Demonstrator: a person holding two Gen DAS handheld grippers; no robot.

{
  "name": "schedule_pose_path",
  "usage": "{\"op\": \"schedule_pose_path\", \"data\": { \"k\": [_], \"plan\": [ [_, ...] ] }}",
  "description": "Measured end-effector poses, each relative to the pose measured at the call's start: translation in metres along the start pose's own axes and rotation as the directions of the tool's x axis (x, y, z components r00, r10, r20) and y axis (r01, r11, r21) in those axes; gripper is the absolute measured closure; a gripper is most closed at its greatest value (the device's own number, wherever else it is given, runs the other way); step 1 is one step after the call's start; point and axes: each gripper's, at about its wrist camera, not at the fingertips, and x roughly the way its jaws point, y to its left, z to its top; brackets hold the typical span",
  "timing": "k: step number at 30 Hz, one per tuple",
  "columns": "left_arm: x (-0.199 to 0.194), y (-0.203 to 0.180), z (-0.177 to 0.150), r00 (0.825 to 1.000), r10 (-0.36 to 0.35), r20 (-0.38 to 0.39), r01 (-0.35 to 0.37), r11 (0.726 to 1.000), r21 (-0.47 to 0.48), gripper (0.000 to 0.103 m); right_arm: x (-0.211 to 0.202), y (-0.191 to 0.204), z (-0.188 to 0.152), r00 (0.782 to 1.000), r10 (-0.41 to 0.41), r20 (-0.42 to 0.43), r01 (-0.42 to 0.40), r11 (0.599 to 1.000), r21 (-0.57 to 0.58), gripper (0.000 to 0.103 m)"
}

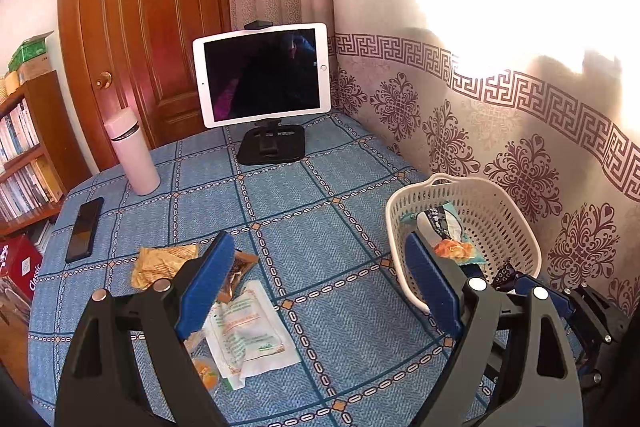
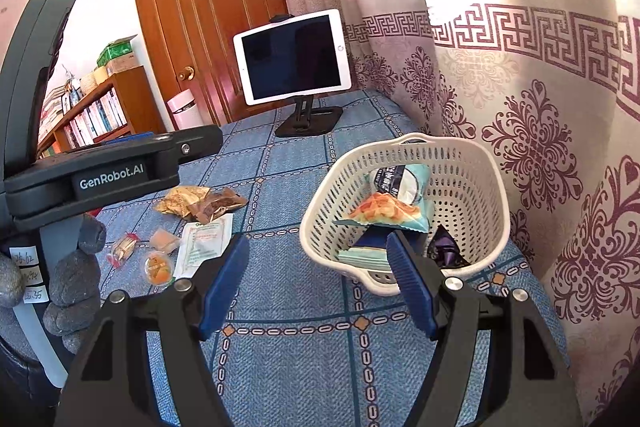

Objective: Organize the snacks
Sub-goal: 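Withdraw the left gripper from the basket and move it over the clear zip bag, then grasp the clear red-edged zip bag with the round cookie using the left gripper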

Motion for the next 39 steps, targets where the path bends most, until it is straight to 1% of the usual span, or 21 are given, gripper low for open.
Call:
{"op": "schedule_pose_path", "data": {
  "k": [4,6,8,14,17,19,25,30,33,36,39],
  "plan": [
    [-0.009,0.02,-0.007,1.0,0.03,-0.005,-0.031,0.999,-0.038,0.015,0.001,0.015,0.0,1.0,0.029,-0.007,-0.029,0.999,-0.025,0.032],
    [-0.014,0.031,-0.011,0.998,0.057,-0.008,-0.057,0.997,-0.053,0.015,0.001,0.021,-0.002,0.999,0.043,-0.016,-0.043,0.998,-0.035,0.031],
    [-0.019,0.04,-0.016,0.996,0.086,-0.003,-0.086,0.994,-0.062,0.015,0.001,0.027,-0.003,0.999,0.047,-0.026,-0.048,0.998,-0.042,0.03],
    [-0.029,0.066,-0.029,0.992,0.126,-0.02,-0.127,0.986,-0.106,0.015,0.003,0.042,-0.005,0.998,0.06,-0.037,-0.062,0.996,-0.066,0.03],
    [-0.031,0.081,-0.039,0.988,0.152,-0.037,-0.155,0.979,-0.13,0.01,0.003,0.048,-0.006,0.997,0.063,-0.041,-0.066,0.995,-0.077,0.03],
    [-0.03,0.095,-0.047,0.983,0.174,-0.052,-0.18,0.973,-0.146,0.01,0.005,0.053,-0.007,0.997,0.063,-0.048,-0.067,0.994,-0.086,0.03],
    [-0.027,0.14,-0.068,0.965,0.24,-0.106,-0.258,0.941,-0.221,0.01,0.01,0.069,-0.016,0.994,0.078,-0.078,-0.086,0.99,-0.109,0.03],
    [-0.02,0.182,-0.088,0.939,0.302,-0.164,-0.337,0.903,-0.265,0.01,0.018,0.084,-0.022,0.989,0.097,-0.112,-0.112,0.985,-0.132,0.03],
    [-0.012,0.203,-0.098,0.924,0.328,-0.195,-0.373,0.886,-0.275,0.01,0.023,0.091,-0.026,0.985,0.105,-0.135,-0.124,0.982,-0.14,0.03],
    [0.0,0.22,-0.107,0.911,0.341,-0.231,-0.397,0.877,-0.271,0.01,0.029,0.098,-0.03,0.982,0.111,-0.155,-0.134,0.98,-0.149,0.03],
    [0.014,0.233,-0.114,0.91,0.322,-0.261,-0.39,0.88,-0.272,0.012,0.035,0.102,-0.033,0.978,0.115,-0.177,-0.142,0.978,-0.151,0.03]
  ]
}}
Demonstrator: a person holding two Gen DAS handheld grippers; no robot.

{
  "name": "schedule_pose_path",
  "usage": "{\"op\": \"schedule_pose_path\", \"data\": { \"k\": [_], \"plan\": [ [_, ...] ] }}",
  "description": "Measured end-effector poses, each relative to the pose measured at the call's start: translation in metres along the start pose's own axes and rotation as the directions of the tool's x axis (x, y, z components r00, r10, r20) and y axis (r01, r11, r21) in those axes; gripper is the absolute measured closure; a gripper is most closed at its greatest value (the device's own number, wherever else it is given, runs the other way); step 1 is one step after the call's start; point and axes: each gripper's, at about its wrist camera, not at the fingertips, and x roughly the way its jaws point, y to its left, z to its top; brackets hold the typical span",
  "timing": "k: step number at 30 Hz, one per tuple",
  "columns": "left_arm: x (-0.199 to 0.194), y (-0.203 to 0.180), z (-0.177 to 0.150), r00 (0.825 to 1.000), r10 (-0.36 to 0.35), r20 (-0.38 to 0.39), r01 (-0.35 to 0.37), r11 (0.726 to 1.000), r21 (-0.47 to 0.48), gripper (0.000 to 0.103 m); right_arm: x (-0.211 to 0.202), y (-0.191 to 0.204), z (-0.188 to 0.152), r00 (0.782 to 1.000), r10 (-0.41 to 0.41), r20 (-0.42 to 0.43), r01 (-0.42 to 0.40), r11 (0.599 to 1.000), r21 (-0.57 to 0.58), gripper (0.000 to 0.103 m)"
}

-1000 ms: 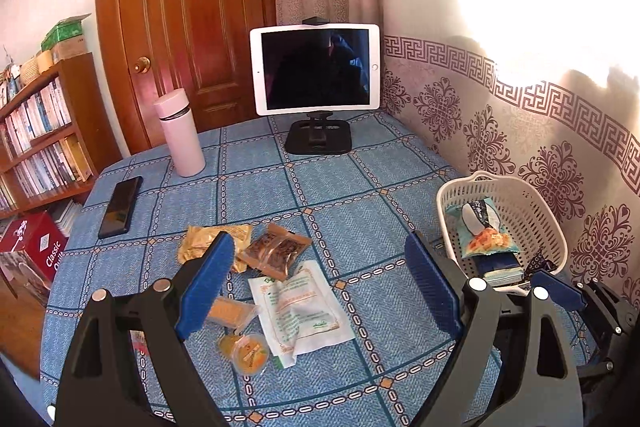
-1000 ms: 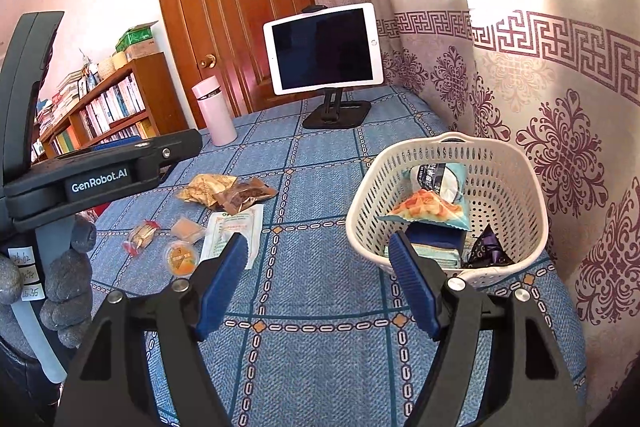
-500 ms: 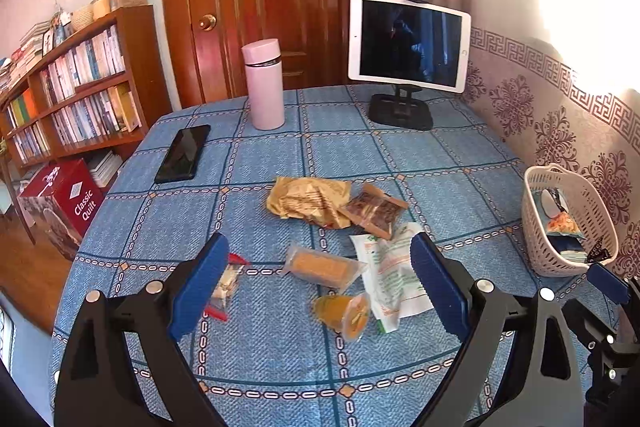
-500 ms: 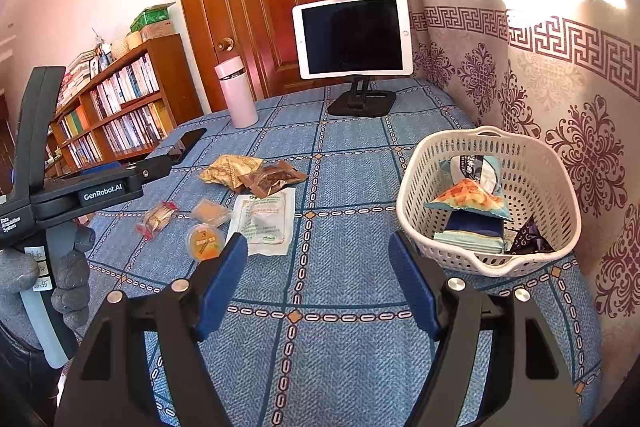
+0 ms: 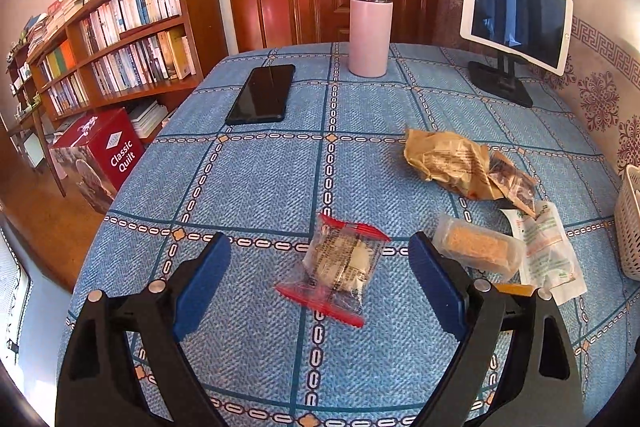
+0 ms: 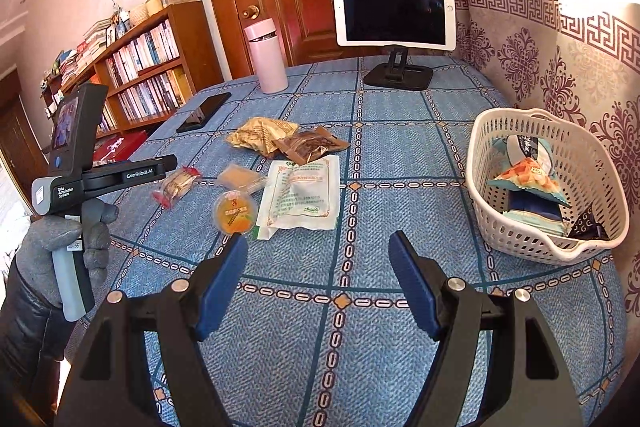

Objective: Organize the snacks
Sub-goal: 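Grasp the clear red-edged zip bag with the round cookie using the left gripper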

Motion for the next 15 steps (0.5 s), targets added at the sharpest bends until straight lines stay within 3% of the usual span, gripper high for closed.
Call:
{"op": "schedule_pose_path", "data": {
  "k": [10,15],
  "plan": [
    [0.036,0.003,-0.005,0.996,-0.056,-0.073,0.059,0.998,0.033,0.017,0.024,0.003,-0.003,0.998,0.018,-0.064,-0.018,1.0,0.011,0.03],
    [0.048,0.004,-0.008,0.992,-0.068,-0.106,0.069,0.998,0.006,0.044,0.035,0.003,-0.004,0.995,0.028,-0.095,-0.026,0.999,0.022,0.03]
  ]
}}
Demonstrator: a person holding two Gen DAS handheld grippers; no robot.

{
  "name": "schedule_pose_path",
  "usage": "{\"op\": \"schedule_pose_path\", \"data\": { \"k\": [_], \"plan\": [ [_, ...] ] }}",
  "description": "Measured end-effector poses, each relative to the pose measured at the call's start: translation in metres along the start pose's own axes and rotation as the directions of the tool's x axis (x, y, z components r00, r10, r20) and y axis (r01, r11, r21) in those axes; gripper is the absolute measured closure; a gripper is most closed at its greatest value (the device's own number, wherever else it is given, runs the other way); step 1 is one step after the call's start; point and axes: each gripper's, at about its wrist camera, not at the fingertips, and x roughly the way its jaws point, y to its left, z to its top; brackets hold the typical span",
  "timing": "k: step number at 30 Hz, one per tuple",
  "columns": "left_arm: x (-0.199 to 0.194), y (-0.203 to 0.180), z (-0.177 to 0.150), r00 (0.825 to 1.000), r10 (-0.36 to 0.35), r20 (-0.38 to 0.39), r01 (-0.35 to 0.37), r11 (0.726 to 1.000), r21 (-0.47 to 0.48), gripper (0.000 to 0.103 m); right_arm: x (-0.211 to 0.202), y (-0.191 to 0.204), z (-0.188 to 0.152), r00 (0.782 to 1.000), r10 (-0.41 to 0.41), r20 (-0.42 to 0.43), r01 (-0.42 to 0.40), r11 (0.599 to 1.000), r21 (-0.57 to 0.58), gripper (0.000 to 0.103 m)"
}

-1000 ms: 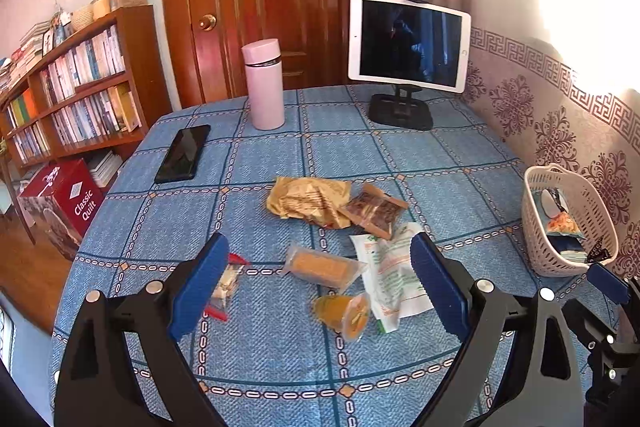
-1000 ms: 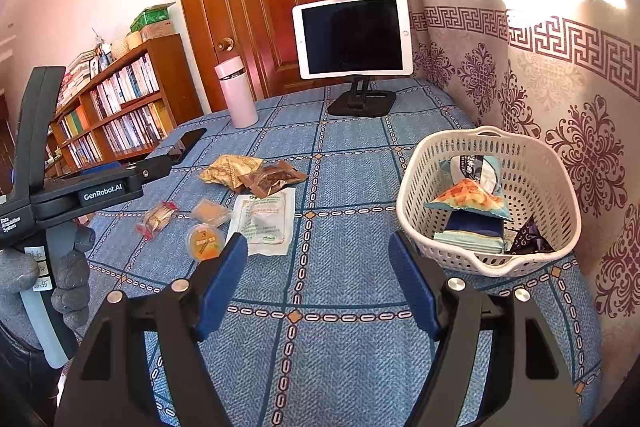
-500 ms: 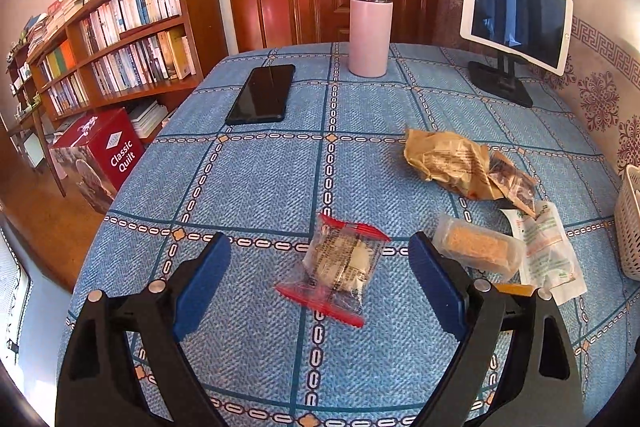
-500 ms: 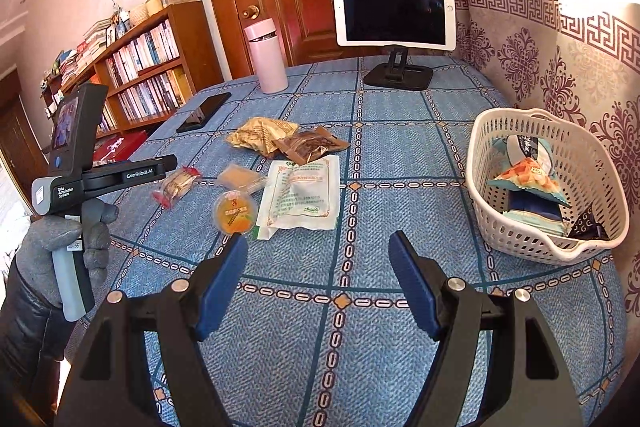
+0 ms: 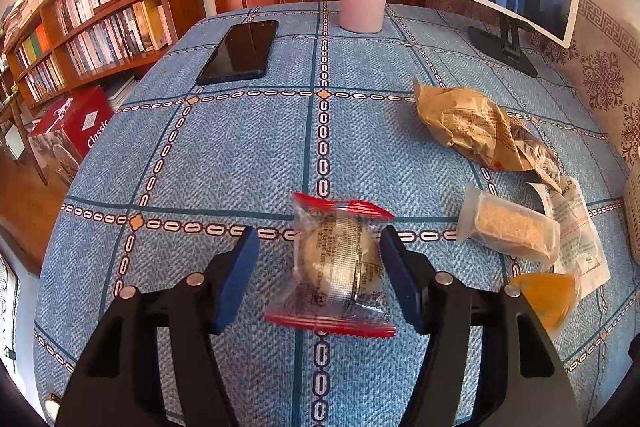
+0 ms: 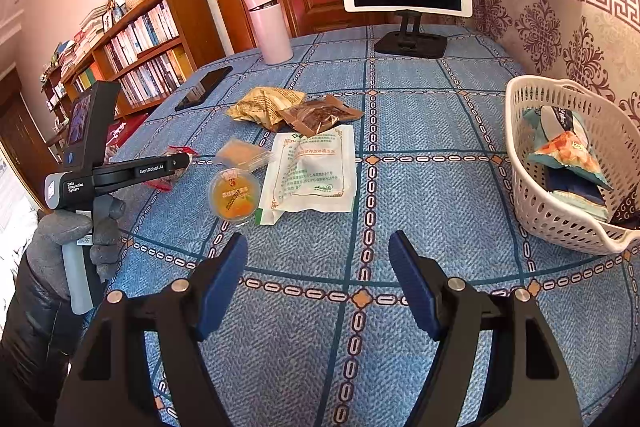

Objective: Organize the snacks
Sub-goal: 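Grasp the clear red-edged zip bag with the round cookie using the left gripper, then grasp the white printed packet with the right gripper while the left gripper holds the zip bag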

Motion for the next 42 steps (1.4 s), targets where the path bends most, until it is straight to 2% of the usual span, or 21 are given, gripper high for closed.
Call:
{"op": "schedule_pose_path", "data": {
  "k": [1,3,7,10,13,19,22,30,33,42],
  "plan": [
    [0.0,0.0,-0.001,1.0,-0.006,-0.001,0.006,1.0,-0.004,0.047,0.002,0.0,0.0,1.0,-0.002,-0.003,0.002,1.0,0.0,0.03],
    [0.0,-0.001,-0.002,1.0,-0.027,-0.001,0.027,1.0,-0.012,0.058,0.004,0.0,0.001,1.0,-0.003,-0.008,0.003,1.0,0.0,0.03],
    [-0.004,0.002,-0.006,0.999,-0.04,0.007,0.04,0.998,-0.04,0.06,0.011,0.001,0.005,1.0,-0.002,-0.014,0.002,1.0,0.0,0.03],
    [-0.006,0.006,-0.01,0.998,-0.056,0.006,0.056,0.996,-0.066,0.06,0.016,0.002,0.009,1.0,-0.002,-0.016,0.002,1.0,-0.002,0.03],
    [-0.006,0.009,-0.012,0.998,-0.068,-0.003,0.068,0.994,-0.085,0.052,0.024,0.0,0.016,1.0,-0.003,-0.019,0.003,1.0,-0.003,0.03],
    [-0.008,0.01,-0.014,0.997,-0.08,-0.002,0.079,0.993,-0.087,0.051,0.048,-0.002,0.031,0.999,-0.026,-0.04,0.026,1.0,-0.014,0.03],
    [-0.008,0.01,-0.015,0.996,-0.085,0.0,0.085,0.993,-0.084,0.046,0.061,-0.001,0.038,0.998,-0.03,-0.057,0.028,0.999,-0.027,0.03],
    [-0.008,0.009,-0.017,0.997,-0.082,0.006,0.082,0.994,-0.075,0.046,0.097,0.007,0.058,0.994,-0.006,-0.114,0.002,0.999,-0.042,0.027],
    [-0.008,0.009,-0.016,0.996,-0.088,0.008,0.088,0.993,-0.076,0.046,0.109,0.015,0.062,0.991,-0.019,-0.132,0.009,0.997,-0.075,0.021],
    [-0.008,0.009,-0.016,0.996,-0.091,0.011,0.091,0.993,-0.076,0.046,0.128,0.026,0.066,0.987,-0.08,-0.141,0.06,0.989,-0.138,0.021]
  ]
}}
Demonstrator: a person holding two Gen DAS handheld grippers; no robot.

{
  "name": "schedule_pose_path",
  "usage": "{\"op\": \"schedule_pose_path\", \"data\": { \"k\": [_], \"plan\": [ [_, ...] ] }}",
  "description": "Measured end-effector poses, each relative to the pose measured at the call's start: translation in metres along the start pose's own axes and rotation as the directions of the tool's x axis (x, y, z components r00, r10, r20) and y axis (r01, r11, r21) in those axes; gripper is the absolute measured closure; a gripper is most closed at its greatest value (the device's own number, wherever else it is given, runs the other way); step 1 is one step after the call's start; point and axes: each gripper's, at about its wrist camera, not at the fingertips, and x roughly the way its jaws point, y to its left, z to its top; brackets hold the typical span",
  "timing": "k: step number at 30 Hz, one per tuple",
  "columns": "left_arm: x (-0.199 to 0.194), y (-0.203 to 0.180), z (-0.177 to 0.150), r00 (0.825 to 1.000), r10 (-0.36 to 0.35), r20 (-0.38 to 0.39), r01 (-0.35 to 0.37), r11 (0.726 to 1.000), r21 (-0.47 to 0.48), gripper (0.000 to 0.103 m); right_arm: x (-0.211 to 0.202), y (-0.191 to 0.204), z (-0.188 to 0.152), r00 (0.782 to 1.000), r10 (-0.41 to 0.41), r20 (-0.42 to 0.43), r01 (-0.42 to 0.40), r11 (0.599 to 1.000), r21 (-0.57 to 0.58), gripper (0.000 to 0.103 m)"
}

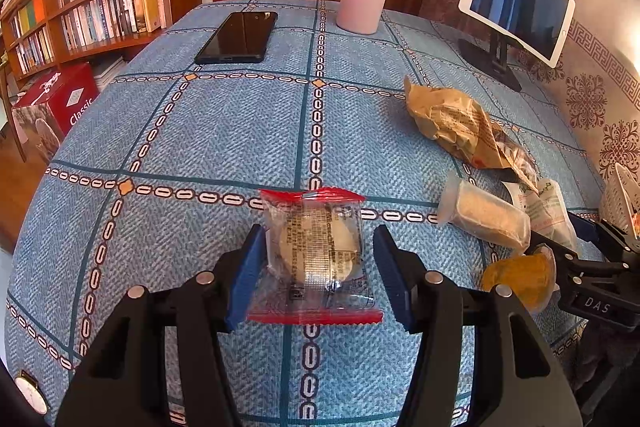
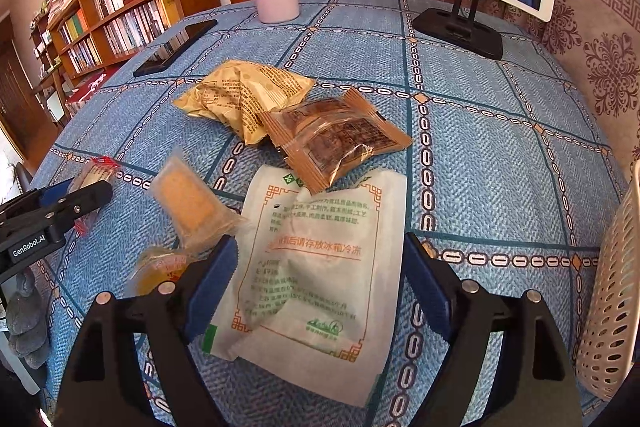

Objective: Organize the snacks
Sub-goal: 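Grasp the white printed packet with the right gripper while the left gripper holds the zip bag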

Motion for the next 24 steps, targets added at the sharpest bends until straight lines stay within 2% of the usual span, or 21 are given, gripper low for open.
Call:
{"op": "schedule_pose_path", "data": {
  "k": [3,5,7,10,12,16,24],
  "plan": [
    [0.0,0.0,0.0,1.0,0.0,0.0,0.0,1.0,0.0,0.046,0.0,0.002,-0.001,1.0,-0.018,0.004,0.018,1.0,-0.014,0.022],
    [0.0,0.0,0.0,1.0,0.0,0.0,0.0,1.0,0.0,0.046,-0.001,0.002,-0.002,0.999,-0.033,0.011,0.034,0.999,-0.019,0.03],
    [0.0,0.0,-0.001,1.0,0.001,0.0,-0.001,1.0,0.0,0.046,-0.004,0.003,-0.003,0.999,-0.038,0.02,0.039,0.999,-0.023,0.046],
    [-0.001,-0.001,0.0,1.0,0.007,0.006,-0.007,1.0,0.001,0.047,-0.01,0.002,-0.007,0.999,-0.029,0.034,0.03,0.999,-0.024,0.06],
    [-0.002,0.0,0.0,1.0,0.015,0.01,-0.015,1.0,-0.004,0.053,-0.013,0.001,-0.011,0.999,-0.018,0.037,0.018,1.0,-0.016,0.063],
    [-0.004,0.002,-0.002,1.0,0.016,0.012,-0.016,1.0,-0.01,0.056,-0.022,-0.002,-0.018,0.999,-0.002,0.045,0.002,1.0,0.005,0.067],
    [-0.009,0.001,-0.008,0.999,0.03,0.017,-0.03,1.0,0.002,0.06,-0.051,-0.009,-0.027,0.995,0.02,0.097,-0.025,0.998,0.056,0.067]
  ]
}}
